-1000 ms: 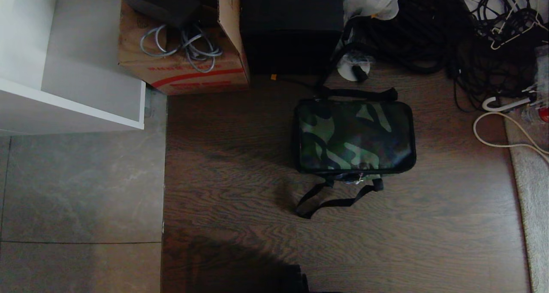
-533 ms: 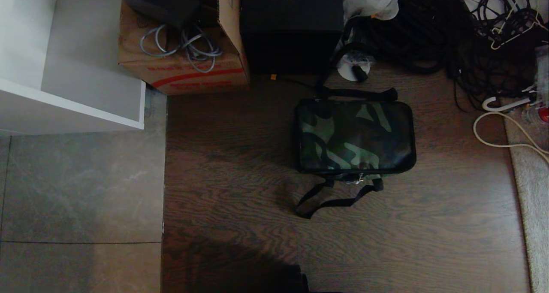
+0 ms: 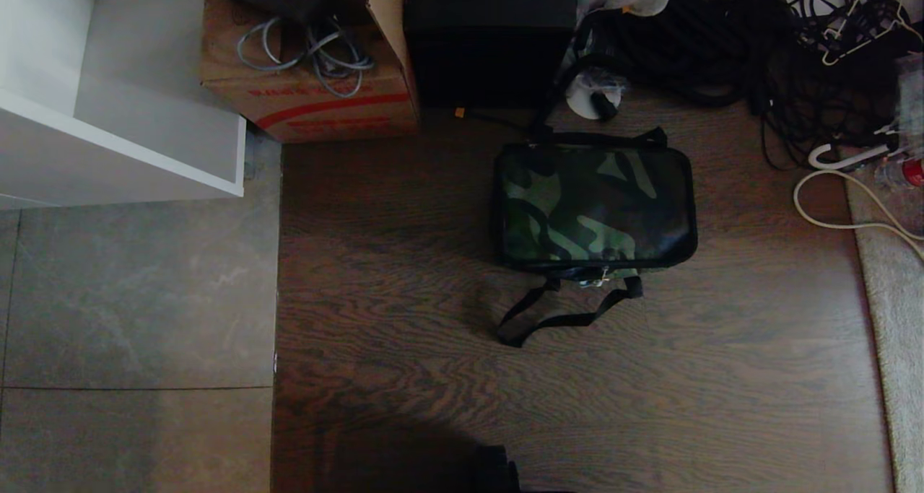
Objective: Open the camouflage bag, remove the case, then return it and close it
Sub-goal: Open the top of the storage box
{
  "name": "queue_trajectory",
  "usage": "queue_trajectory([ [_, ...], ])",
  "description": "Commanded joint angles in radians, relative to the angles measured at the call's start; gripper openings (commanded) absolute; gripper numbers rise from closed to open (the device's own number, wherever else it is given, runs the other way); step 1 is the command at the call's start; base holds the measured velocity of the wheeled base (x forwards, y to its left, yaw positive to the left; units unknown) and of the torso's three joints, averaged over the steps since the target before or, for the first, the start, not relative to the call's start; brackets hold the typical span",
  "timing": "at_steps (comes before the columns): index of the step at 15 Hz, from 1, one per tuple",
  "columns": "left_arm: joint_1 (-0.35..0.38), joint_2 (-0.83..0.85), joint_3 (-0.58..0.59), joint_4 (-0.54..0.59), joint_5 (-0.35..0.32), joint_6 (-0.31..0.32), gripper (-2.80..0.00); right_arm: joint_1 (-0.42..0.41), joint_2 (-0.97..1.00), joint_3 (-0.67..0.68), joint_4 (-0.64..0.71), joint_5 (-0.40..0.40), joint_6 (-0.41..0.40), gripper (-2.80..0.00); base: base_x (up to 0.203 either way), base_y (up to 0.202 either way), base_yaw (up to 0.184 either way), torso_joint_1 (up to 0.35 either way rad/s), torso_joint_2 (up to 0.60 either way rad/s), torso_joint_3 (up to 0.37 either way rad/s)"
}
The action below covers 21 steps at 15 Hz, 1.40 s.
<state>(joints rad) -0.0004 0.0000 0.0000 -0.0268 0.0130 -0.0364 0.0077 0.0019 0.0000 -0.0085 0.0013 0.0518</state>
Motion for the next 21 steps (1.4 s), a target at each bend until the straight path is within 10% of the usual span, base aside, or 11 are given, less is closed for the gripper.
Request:
queue_trajectory([
  [1,0.0,0.0,0.006,-0.001,0.001,0.0,-2.8,0.0,0.0,0.0,-0.001,0.0,0.0,-2.8,0.0,0.0,0.0,0.0,0.0,0.0],
  [21,-0.001,0.0,0.006,-0.001,0.001,0.0,-2.8,0.0,0.0,0.0,-0.001,0.0,-0.006,-2.8,0.0,0.0,0.0,0.0,0.0,0.0],
])
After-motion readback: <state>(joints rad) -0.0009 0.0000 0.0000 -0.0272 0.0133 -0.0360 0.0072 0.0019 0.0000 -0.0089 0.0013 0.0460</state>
